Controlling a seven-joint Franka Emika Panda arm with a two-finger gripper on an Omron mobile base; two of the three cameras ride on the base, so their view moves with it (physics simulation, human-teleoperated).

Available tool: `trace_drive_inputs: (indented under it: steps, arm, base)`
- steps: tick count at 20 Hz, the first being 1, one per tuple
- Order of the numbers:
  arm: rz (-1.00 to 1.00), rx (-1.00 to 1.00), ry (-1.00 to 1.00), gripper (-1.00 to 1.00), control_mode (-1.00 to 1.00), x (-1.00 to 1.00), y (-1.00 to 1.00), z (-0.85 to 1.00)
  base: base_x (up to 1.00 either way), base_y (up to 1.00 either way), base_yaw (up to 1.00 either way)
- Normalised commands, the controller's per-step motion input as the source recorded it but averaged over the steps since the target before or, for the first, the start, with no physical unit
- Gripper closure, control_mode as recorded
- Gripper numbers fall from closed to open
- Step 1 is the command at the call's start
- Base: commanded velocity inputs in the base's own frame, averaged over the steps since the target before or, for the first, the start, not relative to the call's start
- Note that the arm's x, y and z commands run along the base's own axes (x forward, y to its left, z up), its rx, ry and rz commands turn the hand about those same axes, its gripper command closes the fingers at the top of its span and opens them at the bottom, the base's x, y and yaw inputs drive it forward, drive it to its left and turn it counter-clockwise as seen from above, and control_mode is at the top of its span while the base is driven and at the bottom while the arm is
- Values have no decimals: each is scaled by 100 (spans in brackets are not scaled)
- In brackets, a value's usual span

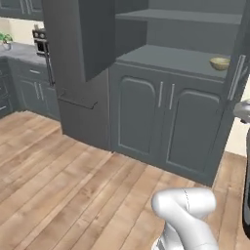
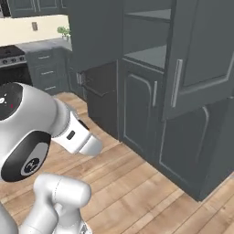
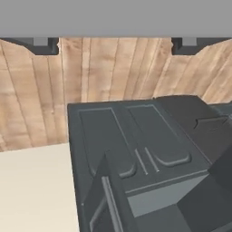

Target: Take the smaller bowl and place it next to the appetizer plate on the dining counter , and place the larger bowl next to the plate with cooked food.

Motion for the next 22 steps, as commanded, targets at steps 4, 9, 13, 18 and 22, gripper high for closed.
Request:
trace_drive_inputs:
  steps: [4,9,13,18,22]
  arm:
    - [0,0,0,-100,100,0,0,0]
    - [0,0,0,-100,100,0,0,0]
    - [0,0,0,-100,100,0,0,0]
    - [0,0,0,-100,100,0,0,0]
    - [0,0,0,-100,100,0,0,0]
  base:
    - [91,90,-58]
    - [96,79,-59]
    - [91,77,-56]
    - [76,43,-44]
    - [53,-28,-20]
